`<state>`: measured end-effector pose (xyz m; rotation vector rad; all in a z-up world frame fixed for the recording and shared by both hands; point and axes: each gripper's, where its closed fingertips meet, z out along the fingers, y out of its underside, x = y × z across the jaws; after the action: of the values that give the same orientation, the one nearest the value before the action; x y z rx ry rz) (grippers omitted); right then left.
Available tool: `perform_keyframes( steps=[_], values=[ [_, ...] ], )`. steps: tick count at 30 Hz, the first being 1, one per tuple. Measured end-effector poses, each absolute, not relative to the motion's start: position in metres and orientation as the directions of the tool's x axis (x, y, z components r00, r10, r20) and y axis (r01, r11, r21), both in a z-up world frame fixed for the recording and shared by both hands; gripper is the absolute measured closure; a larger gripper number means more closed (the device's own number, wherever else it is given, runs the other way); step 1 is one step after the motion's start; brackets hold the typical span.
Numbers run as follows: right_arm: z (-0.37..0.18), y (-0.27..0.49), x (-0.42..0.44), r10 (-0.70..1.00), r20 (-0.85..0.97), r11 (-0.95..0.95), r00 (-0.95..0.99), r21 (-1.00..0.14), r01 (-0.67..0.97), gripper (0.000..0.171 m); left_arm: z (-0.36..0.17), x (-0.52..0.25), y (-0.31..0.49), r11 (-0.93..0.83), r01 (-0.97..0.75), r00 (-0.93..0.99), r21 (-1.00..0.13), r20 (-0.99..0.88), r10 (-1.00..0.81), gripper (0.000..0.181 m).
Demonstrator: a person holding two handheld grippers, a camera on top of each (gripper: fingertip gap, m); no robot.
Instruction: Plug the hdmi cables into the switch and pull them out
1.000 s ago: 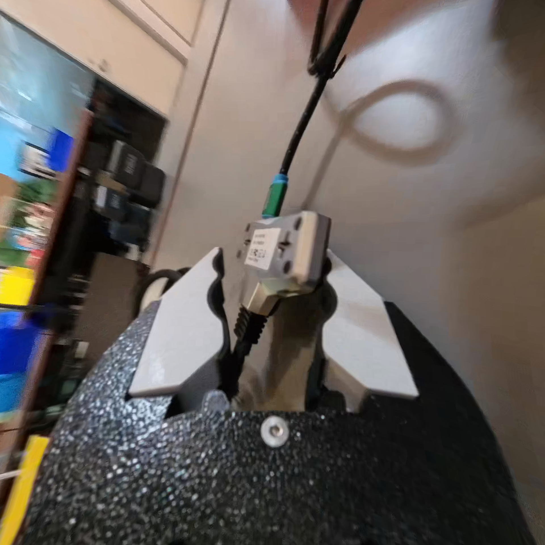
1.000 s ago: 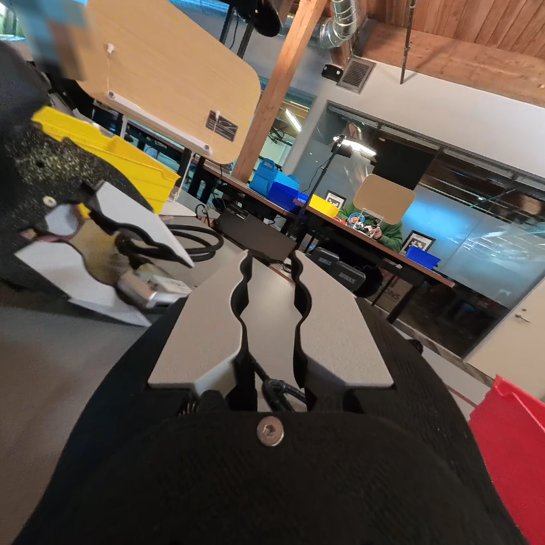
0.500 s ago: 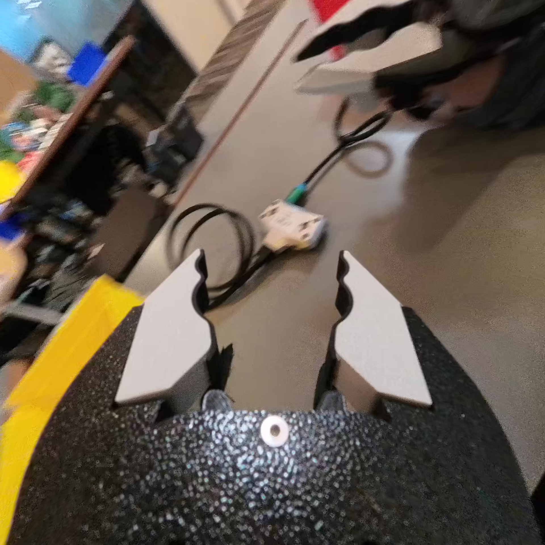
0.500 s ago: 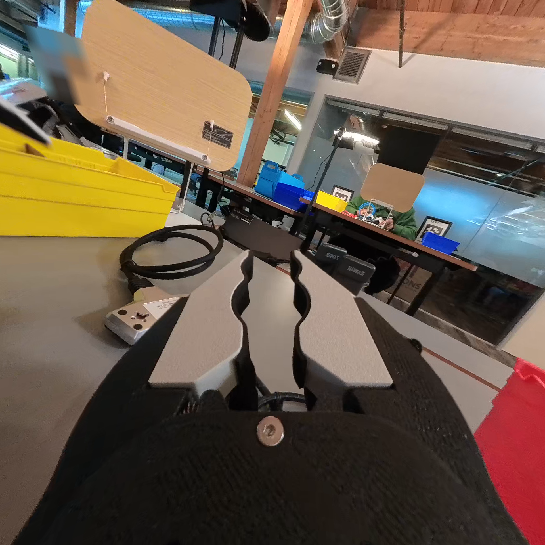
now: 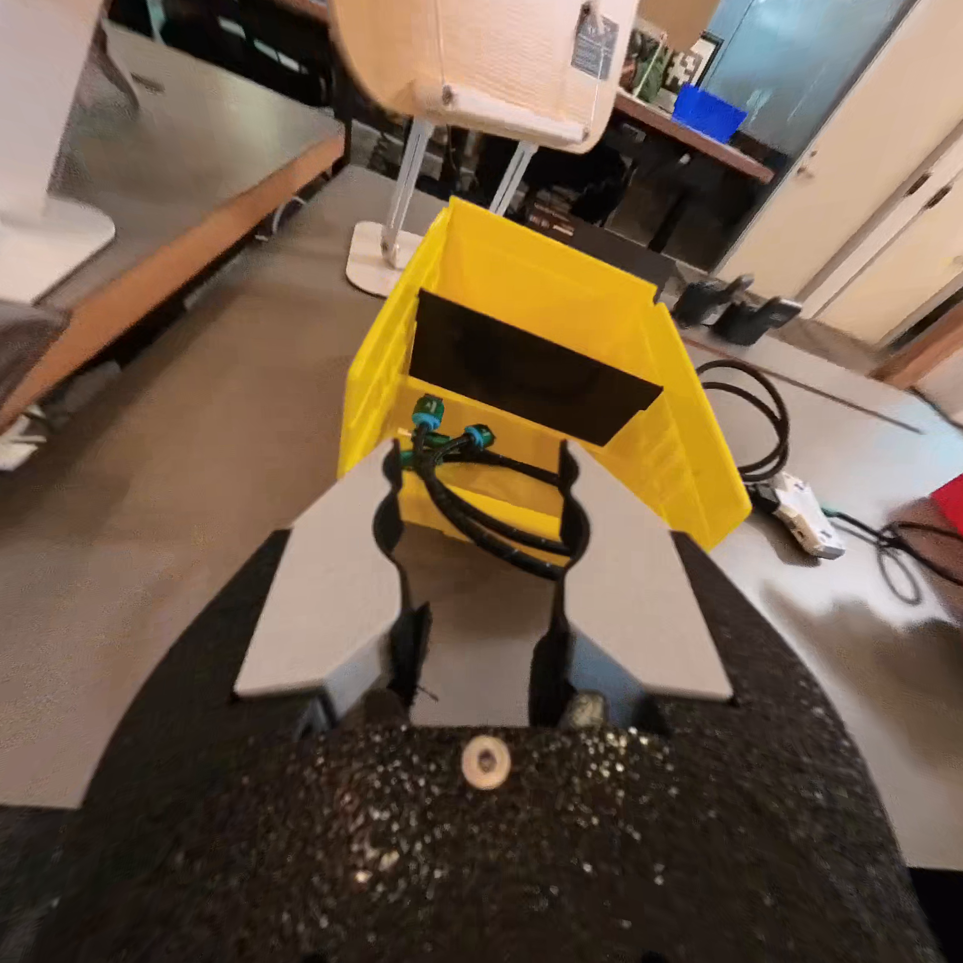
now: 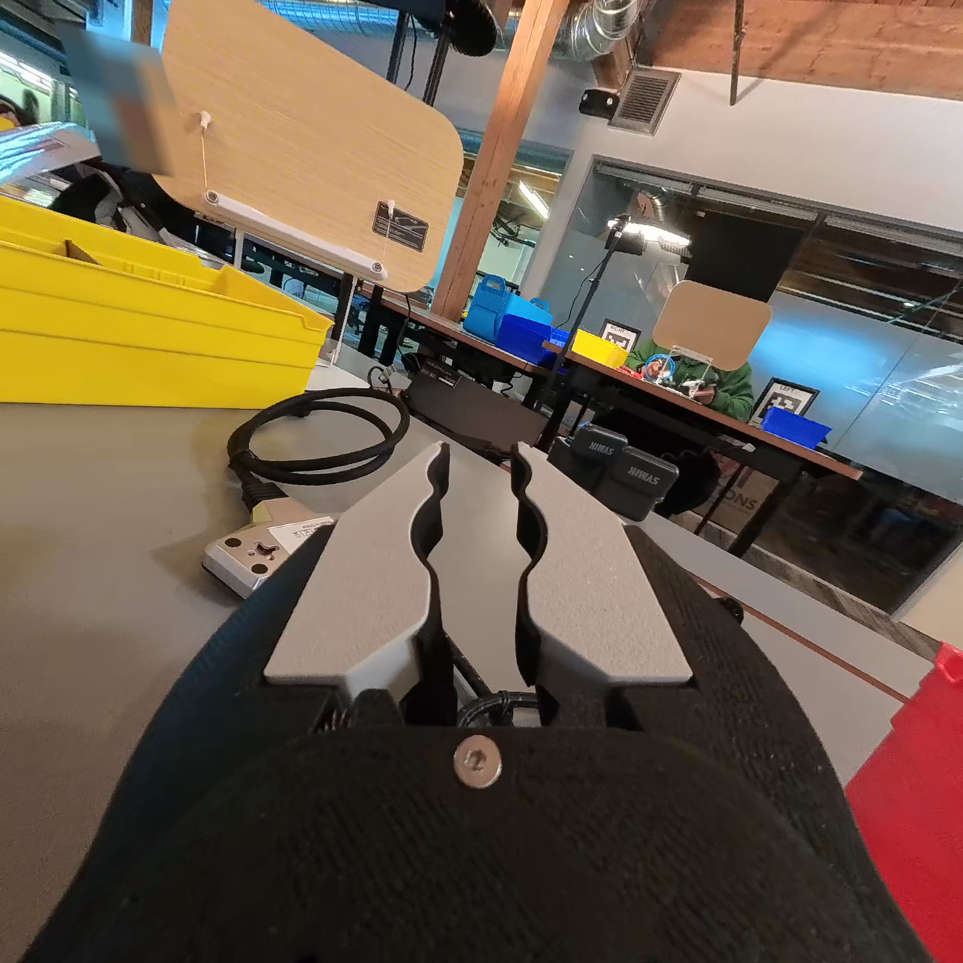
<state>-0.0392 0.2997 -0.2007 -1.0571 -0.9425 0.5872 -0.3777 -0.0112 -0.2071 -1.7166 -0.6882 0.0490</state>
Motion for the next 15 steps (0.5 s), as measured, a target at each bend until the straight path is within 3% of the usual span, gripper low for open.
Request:
perform_keyframes(
  steps=[6, 8, 15],
  values=[
    [-0.202, 0.301, -0.039, 0.792, 0.358, 0.395, 0.494, -0.918, 0.032, 0.149, -0.245, -0.364, -0.010, -0.223, 0.590, 0.785, -0.776, 0.488, 0.381, 0.138],
    [-0.203, 0.301, -0.040, 0.794, 0.357, 0.393, 0.492, -0.919, 0.034, 0.149, -0.246, -0.361, -0.009, -0.224, 0.603, 0.783, -0.765, 0.515, 0.349, 0.162],
    [-0.204, 0.301, -0.040, 0.794, 0.361, 0.393, 0.490, -0.919, 0.040, 0.149, -0.191, -0.372, -0.014, -0.088, 0.397, 0.874, -0.914, 0.347, 0.340, 0.178]
  ],
)
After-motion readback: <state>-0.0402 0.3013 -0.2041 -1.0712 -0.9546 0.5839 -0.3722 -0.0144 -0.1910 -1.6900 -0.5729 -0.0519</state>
